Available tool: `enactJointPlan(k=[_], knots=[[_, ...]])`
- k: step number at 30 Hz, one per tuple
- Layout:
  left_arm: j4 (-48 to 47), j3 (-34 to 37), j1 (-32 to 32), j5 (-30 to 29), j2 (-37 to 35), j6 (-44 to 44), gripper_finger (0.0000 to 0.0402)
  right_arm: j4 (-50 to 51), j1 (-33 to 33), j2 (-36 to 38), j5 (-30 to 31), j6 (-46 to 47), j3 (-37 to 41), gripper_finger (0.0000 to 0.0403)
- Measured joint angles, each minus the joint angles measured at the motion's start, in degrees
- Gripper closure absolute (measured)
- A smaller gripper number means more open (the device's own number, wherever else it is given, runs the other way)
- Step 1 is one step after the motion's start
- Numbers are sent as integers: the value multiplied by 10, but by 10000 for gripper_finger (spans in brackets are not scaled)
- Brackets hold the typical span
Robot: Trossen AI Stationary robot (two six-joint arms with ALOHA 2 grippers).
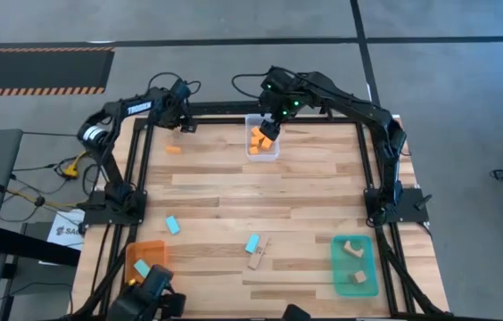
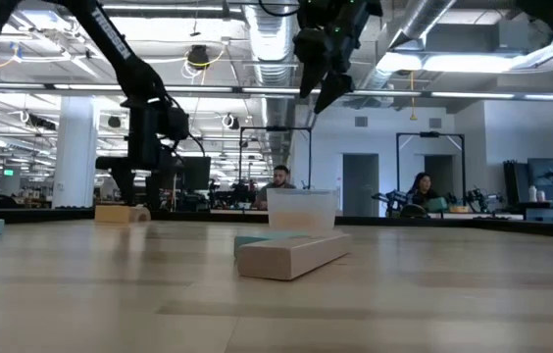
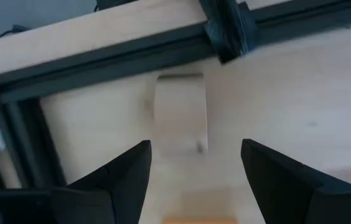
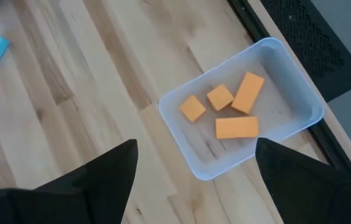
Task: Sort & place blocks by color
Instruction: Put the light brown block into the transparent blue bin
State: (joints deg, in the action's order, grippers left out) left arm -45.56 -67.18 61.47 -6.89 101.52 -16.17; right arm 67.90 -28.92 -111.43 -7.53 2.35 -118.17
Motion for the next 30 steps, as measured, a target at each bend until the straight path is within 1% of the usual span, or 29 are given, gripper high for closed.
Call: enactJointPlan(k=[7,10,13,17,19,21,27,28,30], knots=[[-3,-41,10,-9,60,7,164,17,1,1,0,0,0,59],[-23,-54,22,3,81,6,164,20,2,1,1,0,0,62],[-32,-70,33,4,85,15,164,21,6,1,0,-3,0,62],[-43,-73,44,20,85,20,169,22,9,1,0,-7,0,62],[-47,-73,47,20,85,25,183,22,9,1,0,-7,0,63],[-50,-73,47,20,85,31,207,22,9,1,0,-7,0,65],[-49,-73,48,23,84,47,302,22,9,1,0,-9,1,70],[-49,-73,48,27,84,51,310,23,10,1,0,-9,1,70],[-54,-73,48,35,82,60,310,24,11,1,0,-9,1,69]])
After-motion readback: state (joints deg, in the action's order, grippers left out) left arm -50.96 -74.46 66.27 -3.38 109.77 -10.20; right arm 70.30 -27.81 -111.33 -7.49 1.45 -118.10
